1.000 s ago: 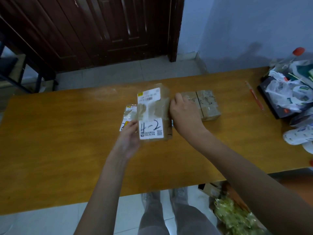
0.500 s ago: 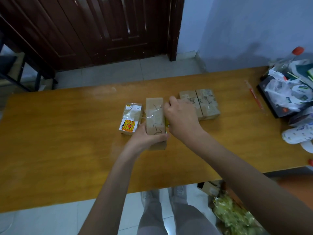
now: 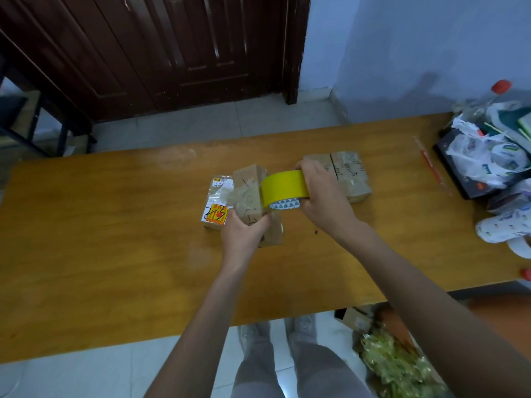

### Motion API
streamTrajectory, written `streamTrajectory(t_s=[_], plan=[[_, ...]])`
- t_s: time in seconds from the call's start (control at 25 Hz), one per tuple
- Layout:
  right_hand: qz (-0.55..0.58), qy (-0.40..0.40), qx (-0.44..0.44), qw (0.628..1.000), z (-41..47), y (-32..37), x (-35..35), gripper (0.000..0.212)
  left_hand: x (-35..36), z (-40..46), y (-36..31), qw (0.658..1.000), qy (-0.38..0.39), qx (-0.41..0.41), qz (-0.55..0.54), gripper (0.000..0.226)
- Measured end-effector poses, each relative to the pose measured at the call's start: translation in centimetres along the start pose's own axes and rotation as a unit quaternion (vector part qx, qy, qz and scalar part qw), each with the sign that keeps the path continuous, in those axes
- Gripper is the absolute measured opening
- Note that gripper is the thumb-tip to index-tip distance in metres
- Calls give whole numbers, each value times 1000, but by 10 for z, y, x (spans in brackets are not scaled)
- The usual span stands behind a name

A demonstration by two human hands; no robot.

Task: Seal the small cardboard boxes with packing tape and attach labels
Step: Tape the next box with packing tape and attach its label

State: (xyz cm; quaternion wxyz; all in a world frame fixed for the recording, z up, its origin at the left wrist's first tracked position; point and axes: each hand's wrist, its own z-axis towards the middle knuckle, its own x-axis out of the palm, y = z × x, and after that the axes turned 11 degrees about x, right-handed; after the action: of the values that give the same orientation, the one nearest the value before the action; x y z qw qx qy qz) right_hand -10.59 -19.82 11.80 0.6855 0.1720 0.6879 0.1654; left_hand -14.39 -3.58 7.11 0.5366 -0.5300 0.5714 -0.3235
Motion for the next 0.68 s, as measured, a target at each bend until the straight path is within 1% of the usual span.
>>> streamTrajectory(t_s=[0.04,0.12,0.2,0.24,0.36,0.52,0.68], plan=[[-14,-13,-8,1000,1,2,2,36,0,1,0,1000,-9,7,14,45],[-82,-75,-30,993,6,2,-4,37,-7,10,-2,998,-40,32,48,37],[-178,-145,-51,972,11,-5,-14,36,-20,22,-9,994,-57,47,76,28],[-212,-154,-48,964,12,-9,-17,34,-25,26,-13,993,-52,54,88,28],[-256,-134,-27,957,11,-11,-16,31,-29,26,-15,993,-35,55,95,29],[-268,-85,-21,959,15,-10,-11,30,-33,23,-7,997,-38,44,45,27],[-246,-106,-24,963,16,-14,-12,28,-40,25,-5,999,-24,27,0,30]])
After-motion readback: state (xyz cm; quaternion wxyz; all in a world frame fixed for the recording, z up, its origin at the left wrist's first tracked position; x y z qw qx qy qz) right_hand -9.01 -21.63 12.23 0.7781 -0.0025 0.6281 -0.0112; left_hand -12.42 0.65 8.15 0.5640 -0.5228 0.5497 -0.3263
